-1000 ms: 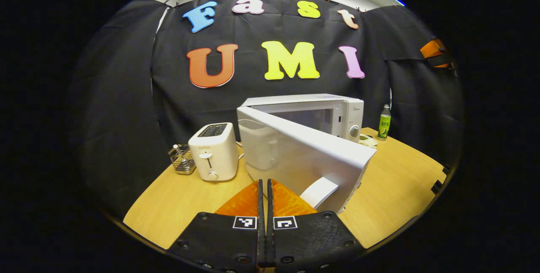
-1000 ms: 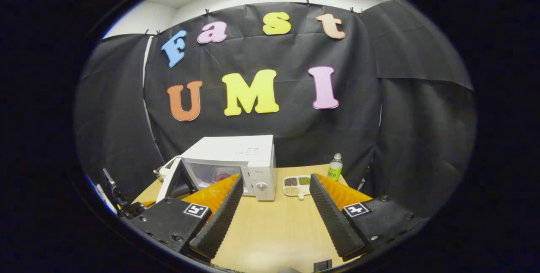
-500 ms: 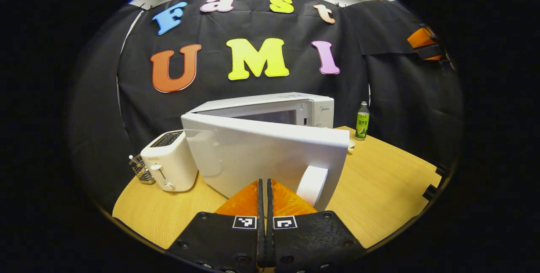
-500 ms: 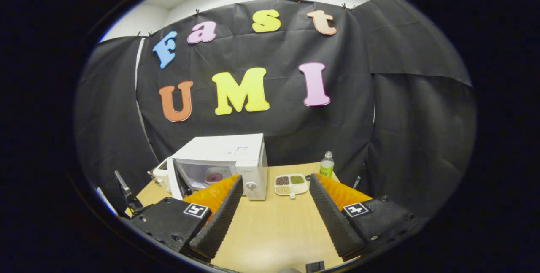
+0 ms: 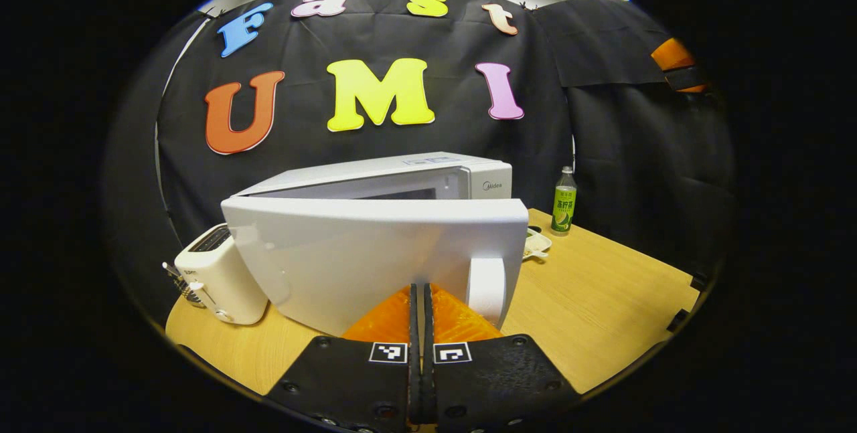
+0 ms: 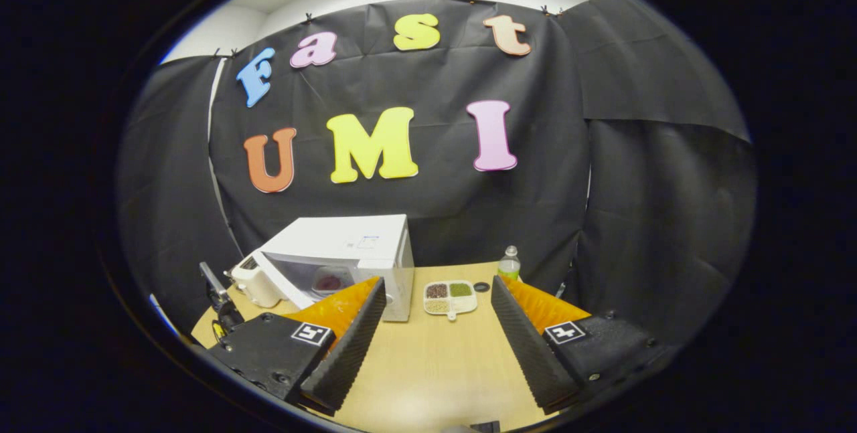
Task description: Open the microwave oven with the left hand, put the food in, and close the microwave oven.
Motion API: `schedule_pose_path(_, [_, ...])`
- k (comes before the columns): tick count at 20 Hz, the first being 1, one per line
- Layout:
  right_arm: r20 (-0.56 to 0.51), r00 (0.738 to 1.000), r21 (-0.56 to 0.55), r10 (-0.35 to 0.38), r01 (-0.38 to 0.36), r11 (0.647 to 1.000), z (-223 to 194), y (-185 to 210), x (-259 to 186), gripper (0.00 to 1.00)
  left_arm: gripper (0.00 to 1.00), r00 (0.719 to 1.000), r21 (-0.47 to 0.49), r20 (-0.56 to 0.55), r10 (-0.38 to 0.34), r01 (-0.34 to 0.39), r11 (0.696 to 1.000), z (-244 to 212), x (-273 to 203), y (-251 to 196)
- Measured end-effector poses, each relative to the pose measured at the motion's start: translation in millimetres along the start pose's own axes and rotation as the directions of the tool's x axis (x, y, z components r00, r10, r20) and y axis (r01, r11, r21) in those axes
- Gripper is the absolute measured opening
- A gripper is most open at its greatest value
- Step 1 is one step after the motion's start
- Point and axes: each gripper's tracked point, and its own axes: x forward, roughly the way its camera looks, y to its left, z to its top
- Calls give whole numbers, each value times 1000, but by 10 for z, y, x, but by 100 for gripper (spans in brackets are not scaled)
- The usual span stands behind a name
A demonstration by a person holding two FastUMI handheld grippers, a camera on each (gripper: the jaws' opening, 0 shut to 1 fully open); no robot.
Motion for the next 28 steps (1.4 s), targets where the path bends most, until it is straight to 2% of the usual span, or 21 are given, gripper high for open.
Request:
schedule_pose_path(4, [-3,1000,2,-23,23,1000,35,-98,10,100,0,1000,-16,-6,-18,18,1000,42,308,-105])
schedule_pose_path(5, [-5,1000,4,-31,31,1000,23,-132,15,92,0,1000,-17,-8,-21,20,1000,47,372,-116])
schedule_pose_path(6, [-9,999,7,-37,37,999,20,-163,7,100,0,1000,-17,-11,-16,15,1000,59,449,-108])
schedule_pose_path(15, [-22,995,20,-96,96,995,37,-424,61,100,0,999,-58,-48,7,-10,998,72,1002,-105])
schedule_pose_path(16, [-21,995,23,-96,97,995,56,-426,67,92,0,998,-69,-56,13,-16,998,64,1046,-93])
schedule_pose_path(17, [-16,995,24,-100,100,995,71,-456,76,100,0,998,-79,-58,15,-19,997,62,1078,-90])
schedule_pose_path(21, [-8,993,15,-121,121,993,98,-564,45,100,0,997,-92,-68,25,-32,995,57,1119,-86])
schedule_pose_path(22, [-13,993,20,-120,120,993,88,-581,44,92,0,997,-88,-68,27,-33,996,55,1135,-84])
schedule_pose_path(23, [-15,993,26,-119,119,993,72,-589,49,92,0,997,-86,-68,30,-35,996,66,1150,-67])
schedule_pose_path(24, [-18,992,29,-121,122,992,65,-596,57,100,0,997,-83,-69,32,-38,996,49,1145,-76])
schedule_pose_path(25, [-18,993,32,-120,120,992,70,-588,58,92,0,997,-79,-71,37,-42,996,49,1167,-67])
schedule_pose_path(26, [-21,993,33,-119,119,992,65,-580,57,100,0,997,-78,-71,33,-38,996,47,1177,-80])
schedule_pose_path(27, [-21,993,33,-116,117,993,62,-572,46,92,0,996,-73,-81,21,-27,997,38,1221,-114])
schedule_pose_path(28, [-21,993,32,-114,114,993,67,-563,33,100,0,996,-52,-90,22,-27,998,50,1293,-118])
